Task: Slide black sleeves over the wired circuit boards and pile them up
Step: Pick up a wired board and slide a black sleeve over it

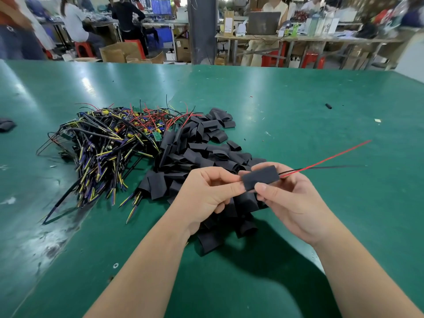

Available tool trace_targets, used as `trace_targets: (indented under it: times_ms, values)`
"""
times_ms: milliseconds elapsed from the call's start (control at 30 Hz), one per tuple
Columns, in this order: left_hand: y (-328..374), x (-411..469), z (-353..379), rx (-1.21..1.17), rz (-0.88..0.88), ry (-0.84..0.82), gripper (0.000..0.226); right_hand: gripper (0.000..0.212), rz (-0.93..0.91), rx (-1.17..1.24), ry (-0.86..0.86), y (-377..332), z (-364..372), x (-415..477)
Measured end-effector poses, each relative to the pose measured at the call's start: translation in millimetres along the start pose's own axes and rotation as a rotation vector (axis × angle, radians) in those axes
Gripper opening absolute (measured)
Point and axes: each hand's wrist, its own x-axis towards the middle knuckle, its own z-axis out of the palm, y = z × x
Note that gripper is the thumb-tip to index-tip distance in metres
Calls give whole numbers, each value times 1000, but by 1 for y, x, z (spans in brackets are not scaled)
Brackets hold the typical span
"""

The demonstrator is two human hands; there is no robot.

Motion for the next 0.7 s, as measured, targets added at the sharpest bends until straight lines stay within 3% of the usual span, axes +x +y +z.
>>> trace_targets:
  times_ms: [167,267,367,433,467,533,600,700]
  values:
    - [-1,-1,2,64,-46,51,18,46,85,-30,59,6,12,-1]
    - [1,-2,3,1,-46,-11,17,50,100,191,158,3,16,3]
    - [7,-3,-1,-123,-25,-38,12,37,76,398,371,-12,1,10]
    - [7,0,-7,-123,37,89,14,18,49,417,488,-27,-21,11]
    - [4,2,-10,-37,80,199,15,12,53,363,538,-33,-34,11]
    - [-1,6,-20,351,190,466,15,12,63,111,673,-38,-62,7]
    - [-4,7,-29,719,275,627,11,18,78,-339,839,-38,-90,2]
    - [-9,11,-43,1003,266,821,25,26,199,-935,976,-30,-120,-5]
